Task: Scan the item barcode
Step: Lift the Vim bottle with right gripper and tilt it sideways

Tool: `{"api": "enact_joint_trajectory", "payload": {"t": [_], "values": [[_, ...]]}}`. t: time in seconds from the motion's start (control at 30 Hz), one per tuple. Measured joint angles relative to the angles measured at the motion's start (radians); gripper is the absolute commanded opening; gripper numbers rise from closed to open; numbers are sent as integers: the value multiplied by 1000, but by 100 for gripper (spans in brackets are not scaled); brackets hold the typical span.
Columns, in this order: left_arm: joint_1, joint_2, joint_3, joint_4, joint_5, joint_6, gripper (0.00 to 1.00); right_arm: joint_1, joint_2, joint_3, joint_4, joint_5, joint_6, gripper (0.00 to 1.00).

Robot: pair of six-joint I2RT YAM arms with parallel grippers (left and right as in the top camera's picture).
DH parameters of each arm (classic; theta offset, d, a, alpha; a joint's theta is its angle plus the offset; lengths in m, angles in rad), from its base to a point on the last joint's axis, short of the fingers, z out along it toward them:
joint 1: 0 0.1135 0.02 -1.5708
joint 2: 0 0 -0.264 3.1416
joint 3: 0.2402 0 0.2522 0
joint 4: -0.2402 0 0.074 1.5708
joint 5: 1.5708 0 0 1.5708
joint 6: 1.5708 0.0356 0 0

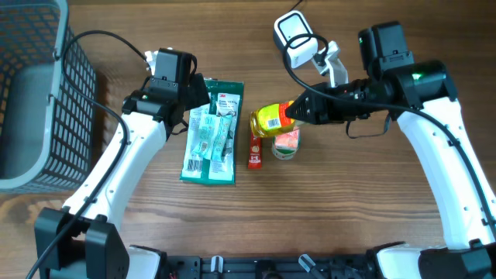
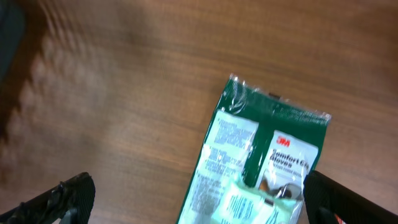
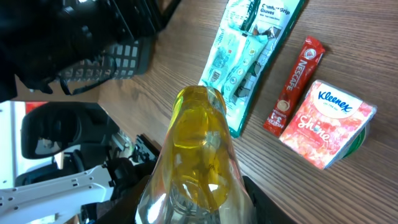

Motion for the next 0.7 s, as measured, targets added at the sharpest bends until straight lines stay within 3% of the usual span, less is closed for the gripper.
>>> {"api": "enact_joint_trajectory", "payload": {"t": [0.1, 0.37, 0.7], "values": [[21, 0, 0, 28, -7, 0, 100, 12, 0, -1, 4, 9, 9, 4], [260, 1, 0, 16, 25, -15, 100, 104, 0, -1, 34, 14, 30, 4], [281, 1, 0, 6, 50, -15, 100, 193, 0, -21, 87, 14, 66, 4]]}}
